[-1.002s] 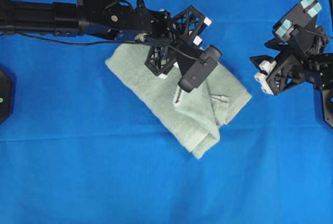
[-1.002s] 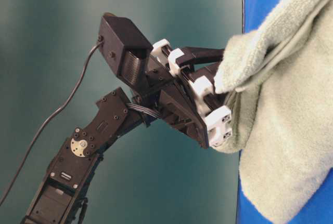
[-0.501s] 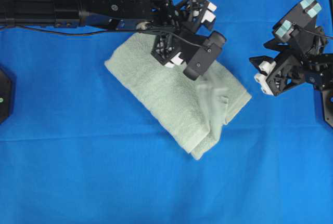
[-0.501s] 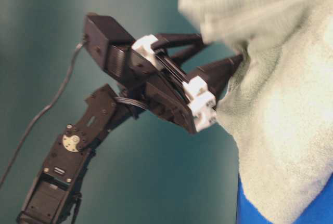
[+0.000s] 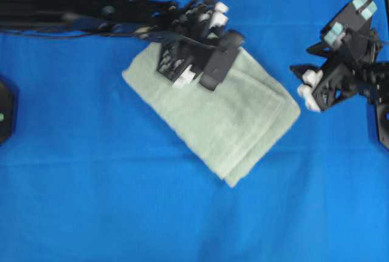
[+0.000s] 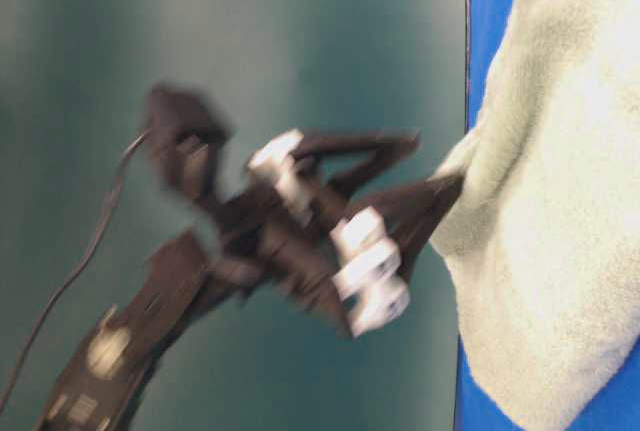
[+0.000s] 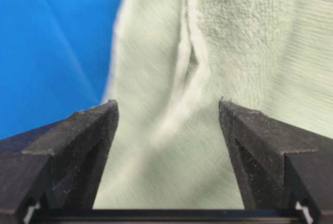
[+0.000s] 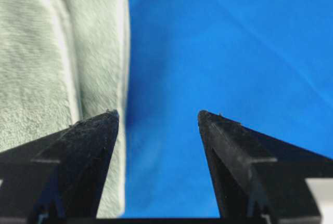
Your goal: Fold a bath towel.
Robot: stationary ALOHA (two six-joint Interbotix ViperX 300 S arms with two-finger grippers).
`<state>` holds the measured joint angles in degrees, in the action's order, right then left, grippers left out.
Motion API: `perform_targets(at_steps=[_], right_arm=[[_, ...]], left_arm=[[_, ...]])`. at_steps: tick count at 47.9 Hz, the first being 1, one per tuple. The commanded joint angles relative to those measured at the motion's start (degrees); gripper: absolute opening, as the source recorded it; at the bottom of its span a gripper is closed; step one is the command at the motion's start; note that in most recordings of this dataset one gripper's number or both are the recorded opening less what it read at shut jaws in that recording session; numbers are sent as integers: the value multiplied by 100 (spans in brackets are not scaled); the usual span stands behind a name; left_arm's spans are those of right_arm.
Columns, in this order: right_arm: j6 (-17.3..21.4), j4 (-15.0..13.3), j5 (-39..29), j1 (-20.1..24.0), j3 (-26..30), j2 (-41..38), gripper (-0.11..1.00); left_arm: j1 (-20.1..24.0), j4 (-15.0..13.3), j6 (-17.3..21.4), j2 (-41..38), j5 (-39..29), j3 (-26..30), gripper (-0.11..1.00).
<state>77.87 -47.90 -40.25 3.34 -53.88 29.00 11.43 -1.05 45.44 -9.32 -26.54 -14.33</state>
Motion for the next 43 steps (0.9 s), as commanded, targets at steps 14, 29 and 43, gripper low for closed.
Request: perform_targets(at_steps=[14,29,43], right_arm=[[-79,-1178,2048,18,378,-53,63],[-756,-1485,2435,44,536,773,62],[-1433,-1485,2417,105,141,2470,62]], left_arm=[[-1143,-18,-1890,2206,1292,-1468,74],[-1459,-62,-2760,3779,2188,-2408,73],[-1538,-79,-3322,5291,2470,-3199,73]])
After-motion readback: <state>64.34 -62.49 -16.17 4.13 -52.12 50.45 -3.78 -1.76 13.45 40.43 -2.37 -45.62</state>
